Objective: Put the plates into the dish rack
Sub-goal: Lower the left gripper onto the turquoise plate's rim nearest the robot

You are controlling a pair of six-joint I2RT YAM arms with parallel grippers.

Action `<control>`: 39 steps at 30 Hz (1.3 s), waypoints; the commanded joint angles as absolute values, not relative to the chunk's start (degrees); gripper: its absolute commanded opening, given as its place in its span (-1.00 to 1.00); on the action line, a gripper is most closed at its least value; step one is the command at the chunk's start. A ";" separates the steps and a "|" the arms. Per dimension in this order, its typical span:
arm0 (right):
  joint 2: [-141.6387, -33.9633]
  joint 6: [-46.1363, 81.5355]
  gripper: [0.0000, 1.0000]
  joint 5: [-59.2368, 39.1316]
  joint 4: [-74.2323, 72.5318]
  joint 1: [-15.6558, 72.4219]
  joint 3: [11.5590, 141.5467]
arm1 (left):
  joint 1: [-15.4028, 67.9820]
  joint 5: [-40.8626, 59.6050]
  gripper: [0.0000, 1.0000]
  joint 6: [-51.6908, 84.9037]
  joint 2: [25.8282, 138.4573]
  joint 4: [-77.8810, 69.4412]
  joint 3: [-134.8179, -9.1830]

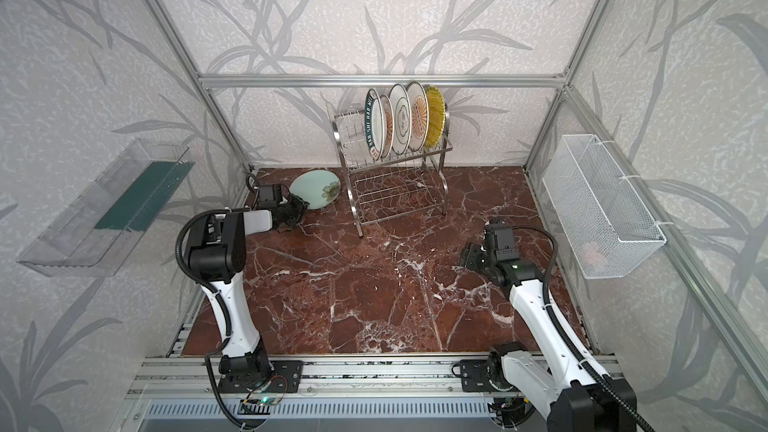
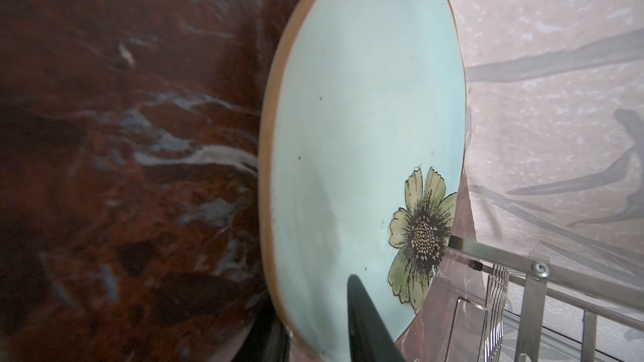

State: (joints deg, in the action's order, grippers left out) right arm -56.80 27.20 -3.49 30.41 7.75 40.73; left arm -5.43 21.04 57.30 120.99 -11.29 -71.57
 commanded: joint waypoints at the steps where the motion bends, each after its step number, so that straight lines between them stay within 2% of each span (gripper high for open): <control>1: -55.36 26.37 0.37 -2.73 31.78 7.38 40.22 | -5.49 20.48 -0.46 58.38 123.67 -8.71 -71.72; 3: -55.24 26.20 0.38 -2.72 32.08 7.30 40.26 | -5.53 20.39 -0.55 58.57 123.58 -8.74 -71.64; 6: -55.26 26.10 0.37 -2.70 32.24 7.16 40.32 | -5.47 20.40 -0.90 58.62 123.49 -8.79 -71.50; 11: -55.20 26.20 0.38 -3.03 31.99 7.03 40.17 | -5.49 20.92 -1.00 58.63 123.12 -8.97 -71.17; 27: -55.10 26.19 0.38 -3.60 31.65 6.90 39.94 | -6.75 18.72 -1.00 56.50 114.80 -7.48 -63.88; 34: -55.68 25.96 0.38 -4.22 31.03 6.93 39.97 | -7.17 18.24 -1.00 51.16 106.78 0.27 -59.38; 39: -57.02 24.16 0.38 -4.40 31.05 6.86 42.22 | -7.57 21.51 -1.00 47.37 101.22 7.39 -56.70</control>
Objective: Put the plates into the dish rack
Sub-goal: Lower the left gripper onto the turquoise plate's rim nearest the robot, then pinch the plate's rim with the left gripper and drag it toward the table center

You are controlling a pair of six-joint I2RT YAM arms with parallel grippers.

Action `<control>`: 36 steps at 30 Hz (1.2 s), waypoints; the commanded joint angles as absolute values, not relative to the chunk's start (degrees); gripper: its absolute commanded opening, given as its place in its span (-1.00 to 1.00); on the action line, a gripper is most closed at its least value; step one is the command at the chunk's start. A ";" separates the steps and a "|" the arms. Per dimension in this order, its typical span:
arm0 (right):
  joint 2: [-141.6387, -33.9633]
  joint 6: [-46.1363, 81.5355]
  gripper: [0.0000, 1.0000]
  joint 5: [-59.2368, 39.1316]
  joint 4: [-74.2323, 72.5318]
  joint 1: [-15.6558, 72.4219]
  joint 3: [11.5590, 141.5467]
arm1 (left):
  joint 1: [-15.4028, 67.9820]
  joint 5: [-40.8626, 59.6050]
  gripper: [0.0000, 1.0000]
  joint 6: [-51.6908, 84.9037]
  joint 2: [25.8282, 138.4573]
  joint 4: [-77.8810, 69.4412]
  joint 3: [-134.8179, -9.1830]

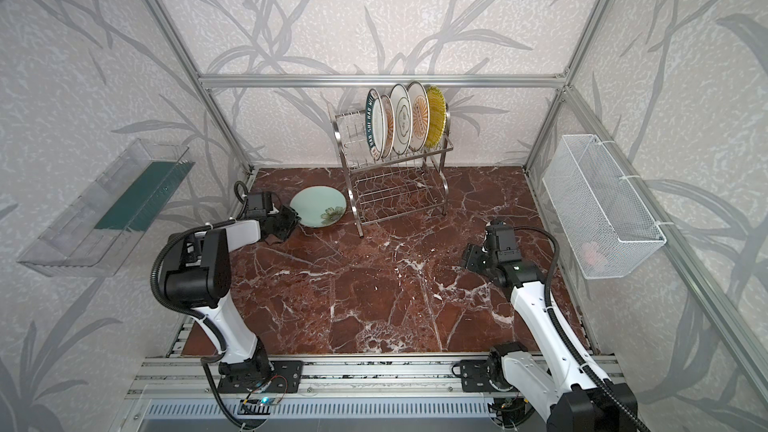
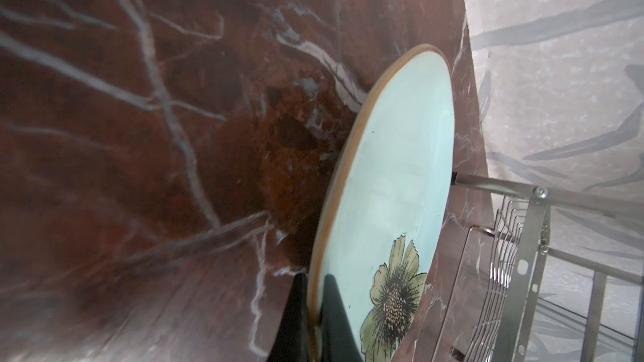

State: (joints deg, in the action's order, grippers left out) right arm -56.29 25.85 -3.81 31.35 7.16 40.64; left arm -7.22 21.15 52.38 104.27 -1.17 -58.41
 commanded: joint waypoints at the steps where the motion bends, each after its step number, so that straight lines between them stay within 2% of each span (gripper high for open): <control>1: -57.65 23.56 0.38 -4.24 31.26 6.87 43.25 | -7.63 21.62 -1.00 46.67 99.85 8.68 -55.99; 15: -65.87 20.52 0.38 -5.79 29.77 6.86 54.51 | -7.52 26.14 -1.00 46.49 78.69 15.47 -39.89; 24: -69.60 20.57 0.38 -7.29 28.39 6.77 58.72 | -5.40 27.06 -1.00 45.16 65.93 25.00 -34.15; 30: -70.22 21.18 0.38 -8.03 27.89 6.78 59.15 | 0.32 26.71 -1.00 45.50 62.32 28.89 -32.87; 36: -69.70 21.47 0.38 -8.17 28.26 6.79 58.62 | 8.54 25.85 -1.00 46.63 63.27 29.09 -32.85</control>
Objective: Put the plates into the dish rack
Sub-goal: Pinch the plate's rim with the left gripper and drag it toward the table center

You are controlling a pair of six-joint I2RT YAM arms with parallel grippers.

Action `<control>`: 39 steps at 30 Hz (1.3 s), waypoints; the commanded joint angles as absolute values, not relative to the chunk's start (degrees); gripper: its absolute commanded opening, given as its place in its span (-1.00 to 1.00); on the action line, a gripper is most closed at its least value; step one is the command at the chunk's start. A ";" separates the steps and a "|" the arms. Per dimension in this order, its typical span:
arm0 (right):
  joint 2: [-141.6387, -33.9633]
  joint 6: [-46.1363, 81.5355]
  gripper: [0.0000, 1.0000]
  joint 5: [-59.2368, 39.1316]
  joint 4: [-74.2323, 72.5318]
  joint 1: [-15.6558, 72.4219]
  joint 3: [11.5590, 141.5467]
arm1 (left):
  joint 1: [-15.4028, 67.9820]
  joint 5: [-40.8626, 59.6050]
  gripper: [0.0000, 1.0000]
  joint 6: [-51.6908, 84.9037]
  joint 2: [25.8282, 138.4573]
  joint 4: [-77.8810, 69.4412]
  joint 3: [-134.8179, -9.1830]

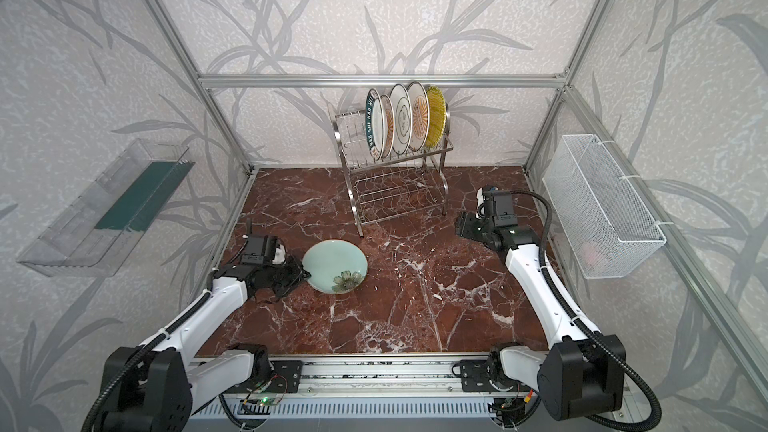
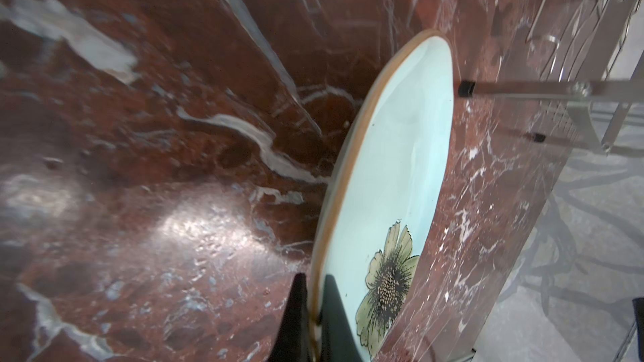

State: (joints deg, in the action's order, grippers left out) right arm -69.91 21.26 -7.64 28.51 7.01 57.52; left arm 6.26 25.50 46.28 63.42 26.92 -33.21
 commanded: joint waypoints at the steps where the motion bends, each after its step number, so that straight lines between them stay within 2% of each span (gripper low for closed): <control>1: -69.53 21.45 0.38 -8.17 28.37 6.77 58.52 | 9.22 25.97 -1.00 46.51 63.48 28.95 -32.87; 7: -68.21 21.79 0.38 -8.17 28.57 6.68 56.97 | 13.90 29.31 -1.00 45.94 65.45 21.08 -32.47; 17: -63.90 23.96 0.37 -8.17 28.77 6.59 52.09 | 22.83 31.69 -1.00 43.67 80.18 6.08 -36.61; 28: -59.37 25.76 0.37 -10.64 29.29 6.60 46.19 | 23.26 32.87 -1.00 34.16 95.34 6.89 -45.13; 39: -56.60 26.11 0.35 -10.48 29.36 6.64 43.42 | 23.28 33.32 -1.00 36.07 98.78 2.79 -44.69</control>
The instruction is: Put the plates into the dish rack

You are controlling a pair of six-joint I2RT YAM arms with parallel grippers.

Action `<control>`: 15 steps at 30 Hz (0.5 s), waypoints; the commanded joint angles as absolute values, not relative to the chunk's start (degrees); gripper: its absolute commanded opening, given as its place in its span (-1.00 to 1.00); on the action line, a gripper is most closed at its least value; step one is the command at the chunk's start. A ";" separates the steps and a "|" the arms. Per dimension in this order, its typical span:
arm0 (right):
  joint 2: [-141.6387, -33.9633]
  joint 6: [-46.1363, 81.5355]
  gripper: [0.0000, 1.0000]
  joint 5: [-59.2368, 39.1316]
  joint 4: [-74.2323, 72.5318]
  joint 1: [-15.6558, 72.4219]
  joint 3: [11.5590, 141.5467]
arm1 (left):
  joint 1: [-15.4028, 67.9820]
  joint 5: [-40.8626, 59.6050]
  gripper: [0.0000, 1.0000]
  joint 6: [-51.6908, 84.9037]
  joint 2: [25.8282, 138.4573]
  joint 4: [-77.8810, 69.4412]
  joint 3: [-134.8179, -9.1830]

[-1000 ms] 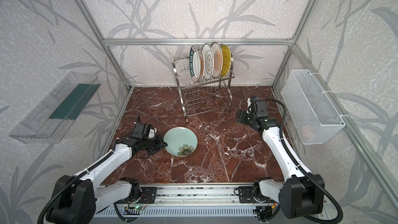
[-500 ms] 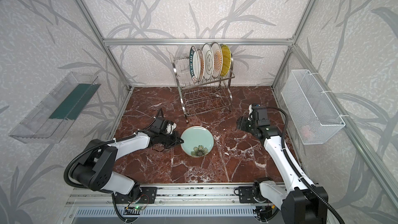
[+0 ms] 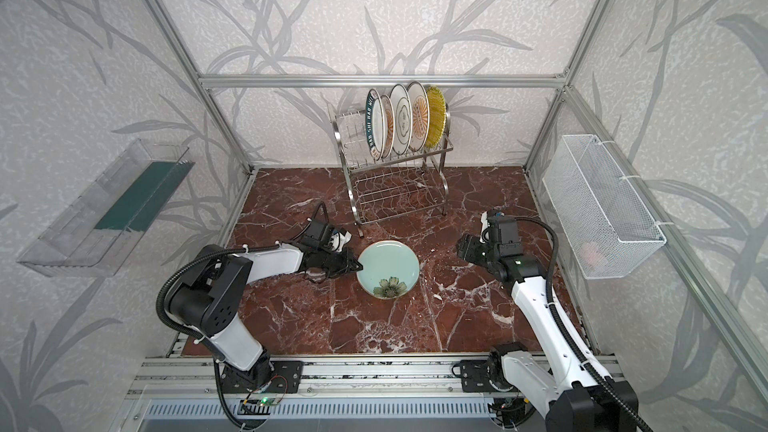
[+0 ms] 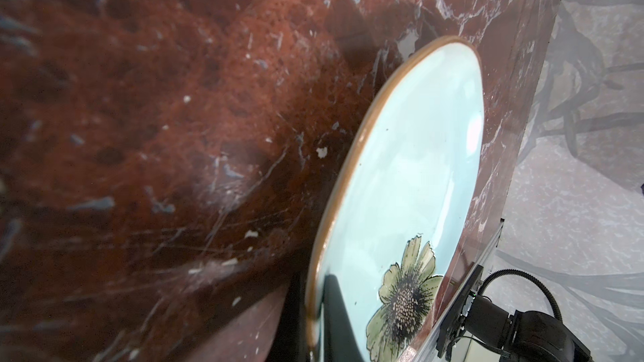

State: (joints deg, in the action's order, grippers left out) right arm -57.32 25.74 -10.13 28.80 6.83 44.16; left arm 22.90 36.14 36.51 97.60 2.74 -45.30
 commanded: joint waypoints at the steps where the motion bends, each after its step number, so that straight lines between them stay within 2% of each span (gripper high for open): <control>1: -56.69 25.95 0.34 -10.31 29.28 6.59 43.57 | 23.21 33.25 -1.00 36.21 98.80 2.25 -44.46; 15: -57.04 25.04 0.34 -10.46 28.96 6.61 43.64 | 23.21 31.84 -1.00 38.10 100.24 0.97 -44.18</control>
